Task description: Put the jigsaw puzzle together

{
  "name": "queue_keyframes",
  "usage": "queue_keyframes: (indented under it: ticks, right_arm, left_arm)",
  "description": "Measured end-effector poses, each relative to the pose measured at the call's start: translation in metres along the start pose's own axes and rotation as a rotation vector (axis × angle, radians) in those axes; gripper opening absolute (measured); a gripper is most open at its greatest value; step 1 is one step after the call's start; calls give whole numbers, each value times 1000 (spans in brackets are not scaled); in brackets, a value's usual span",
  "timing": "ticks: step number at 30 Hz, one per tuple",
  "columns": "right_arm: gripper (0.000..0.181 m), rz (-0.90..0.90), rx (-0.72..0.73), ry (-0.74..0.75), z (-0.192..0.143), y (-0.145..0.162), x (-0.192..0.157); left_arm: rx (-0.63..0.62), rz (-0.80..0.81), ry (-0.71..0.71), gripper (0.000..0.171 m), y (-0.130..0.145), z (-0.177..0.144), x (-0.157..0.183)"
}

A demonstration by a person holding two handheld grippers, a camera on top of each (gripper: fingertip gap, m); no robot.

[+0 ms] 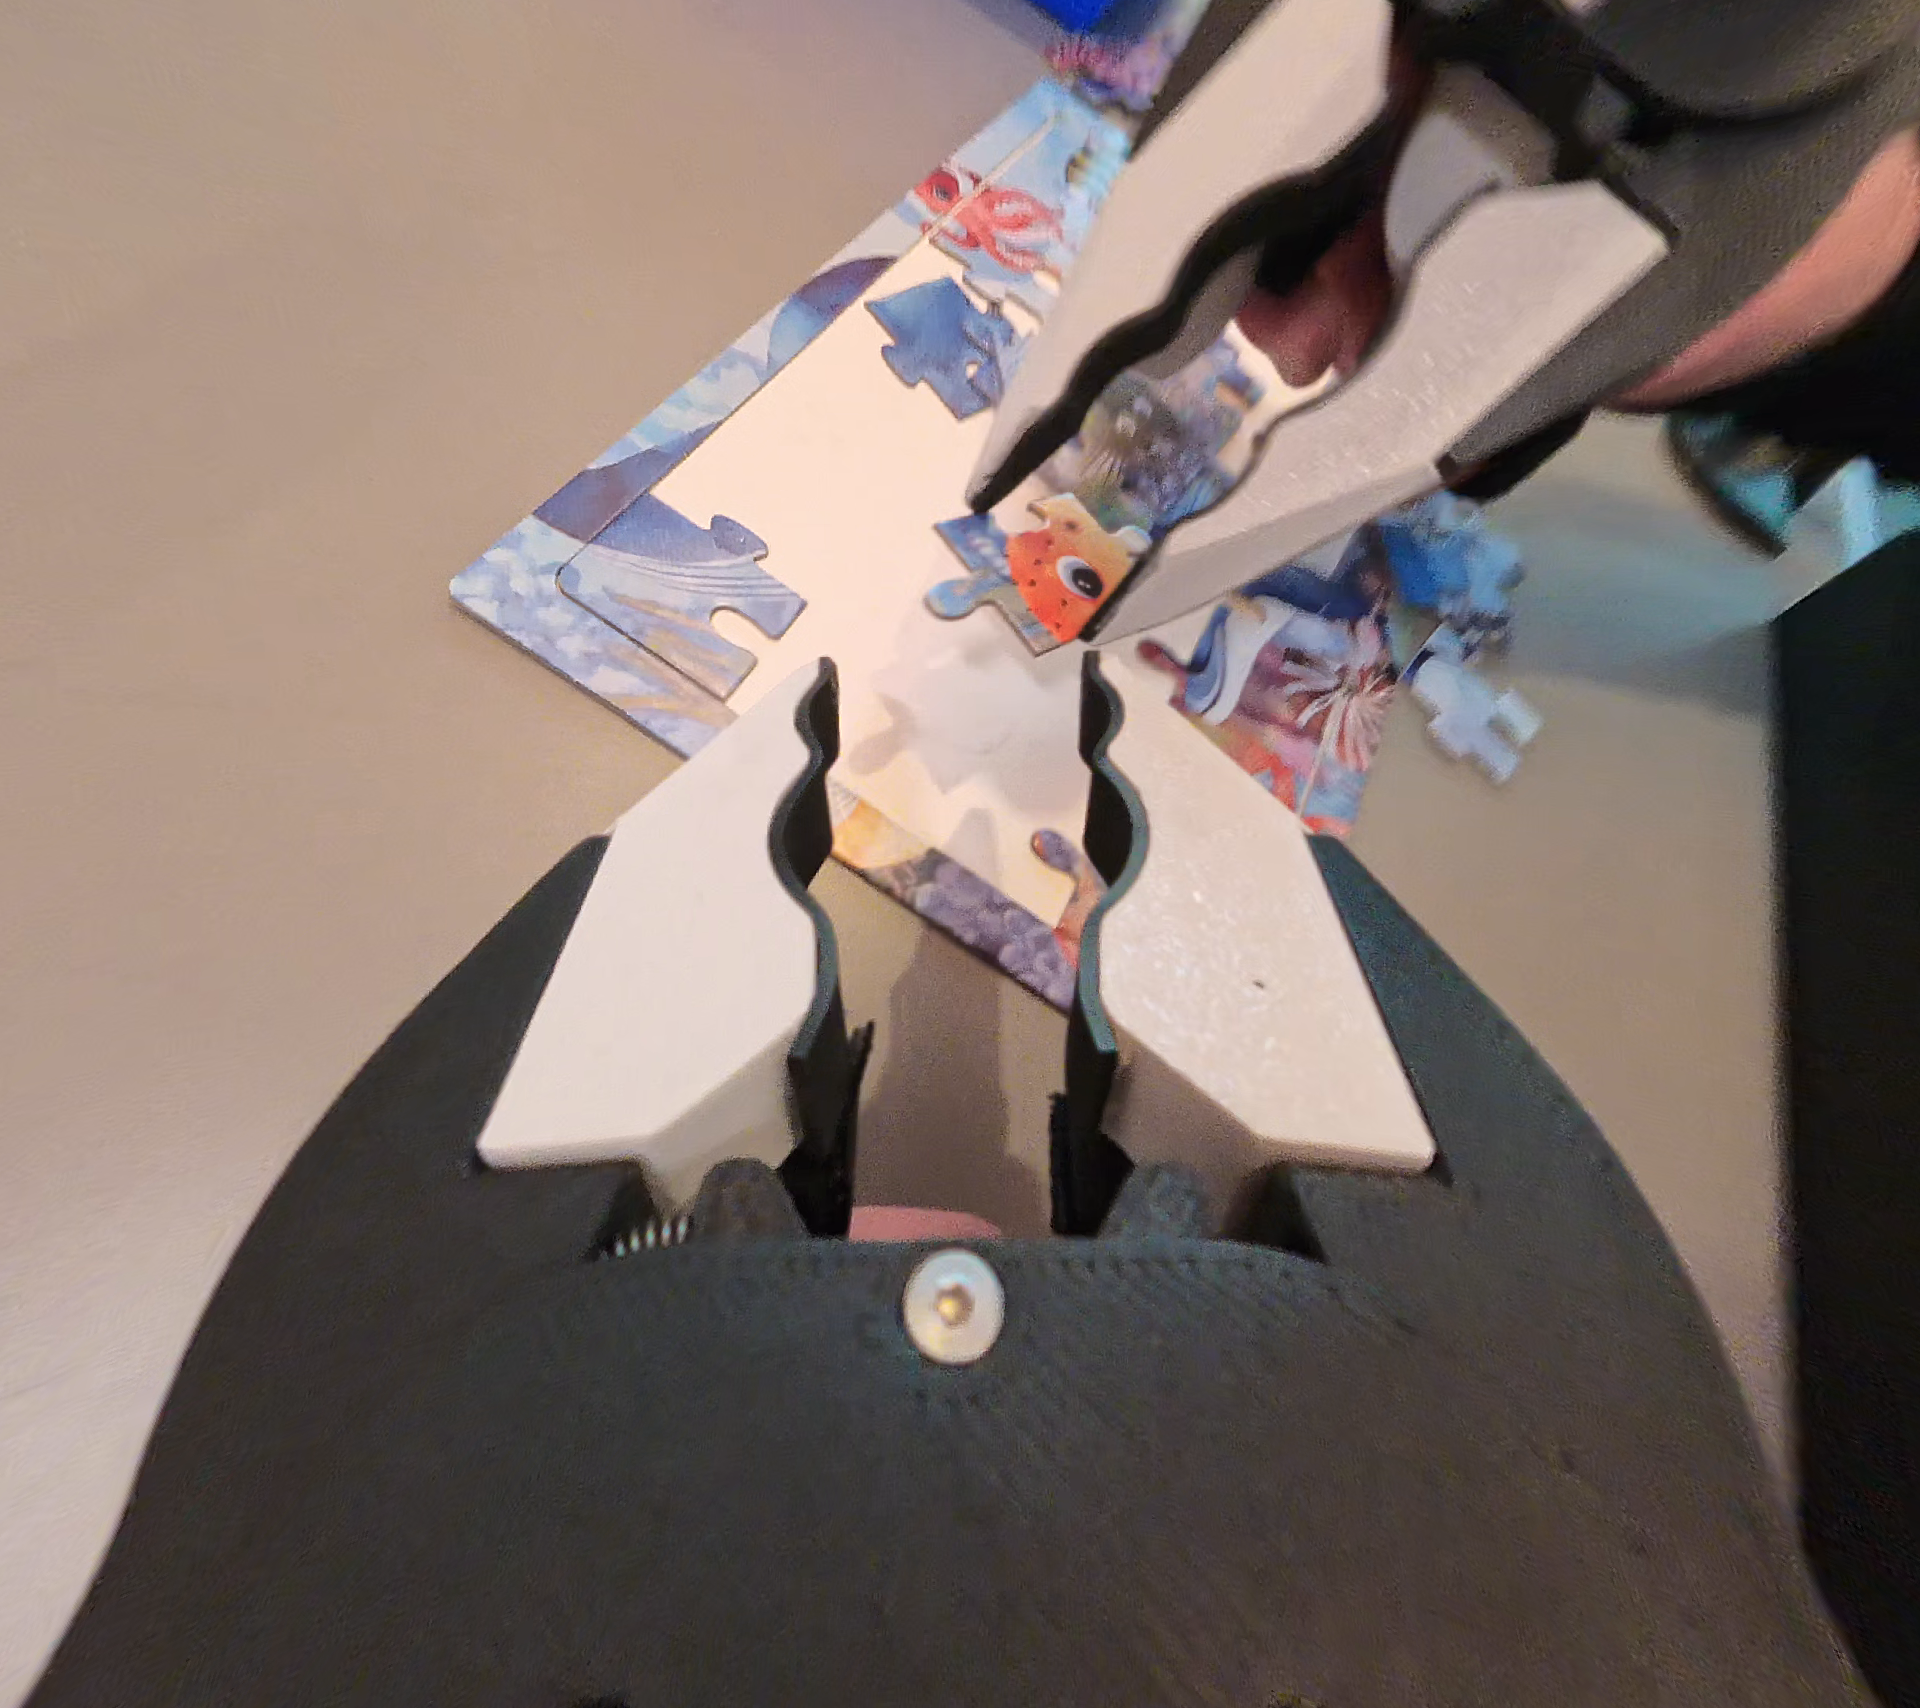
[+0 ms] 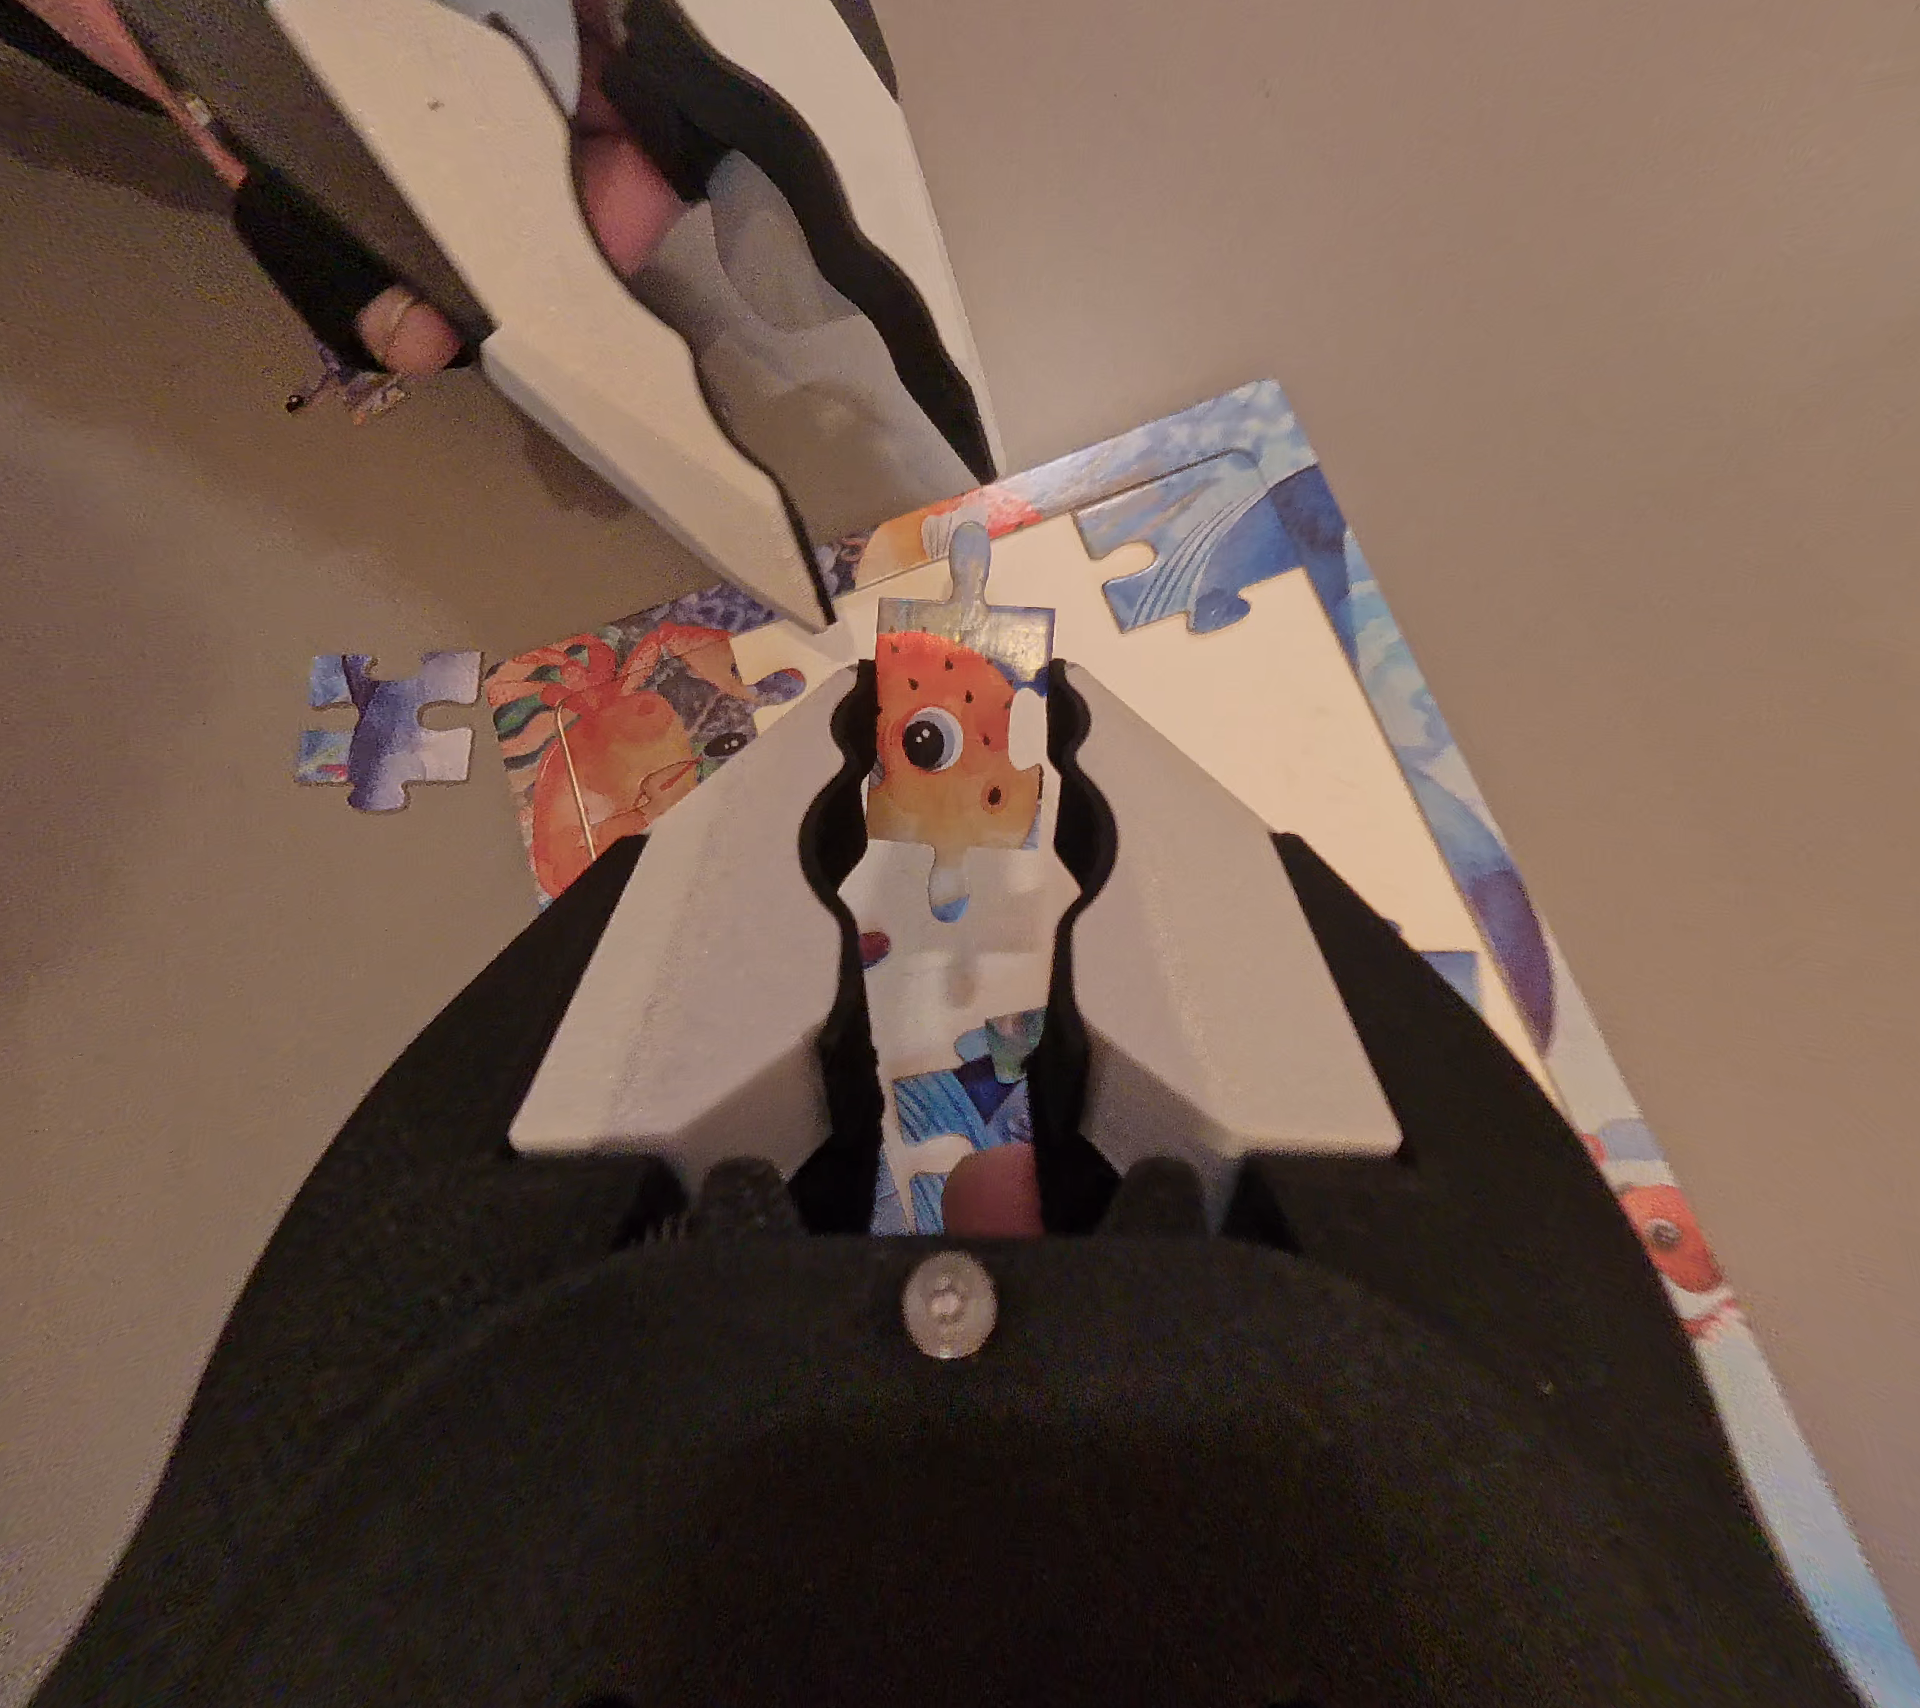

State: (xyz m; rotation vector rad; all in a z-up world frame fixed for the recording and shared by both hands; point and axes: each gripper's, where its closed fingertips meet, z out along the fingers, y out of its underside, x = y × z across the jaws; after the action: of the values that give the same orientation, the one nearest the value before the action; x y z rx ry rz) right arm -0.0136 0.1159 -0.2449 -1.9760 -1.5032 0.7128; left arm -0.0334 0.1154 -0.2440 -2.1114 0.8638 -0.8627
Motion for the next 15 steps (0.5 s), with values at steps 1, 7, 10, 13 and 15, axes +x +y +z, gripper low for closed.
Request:
queue_keyframes:
  ticks: [1,7,10,13,15]
  right_arm:
    - [31,-33,21,29,-5,-4,0]
    - [31,-238,81,181,-25,-20,-6]
    - [31,-313,95,242,-29,-26,-11]
    - [30,-343,81,259,-29,-25,-13]
    - [26,-342,67,214,-30,-23,-17]
  left_arm:
    - [27,-57,36,42,-5,-1,0]
    - [112,-242,265,23,-24,-6,23]
    - [142,-240,308,7,-32,-9,29]
    - [119,-195,331,0,-31,-11,33]
    - [89,-131,301,0,-27,-12,30]
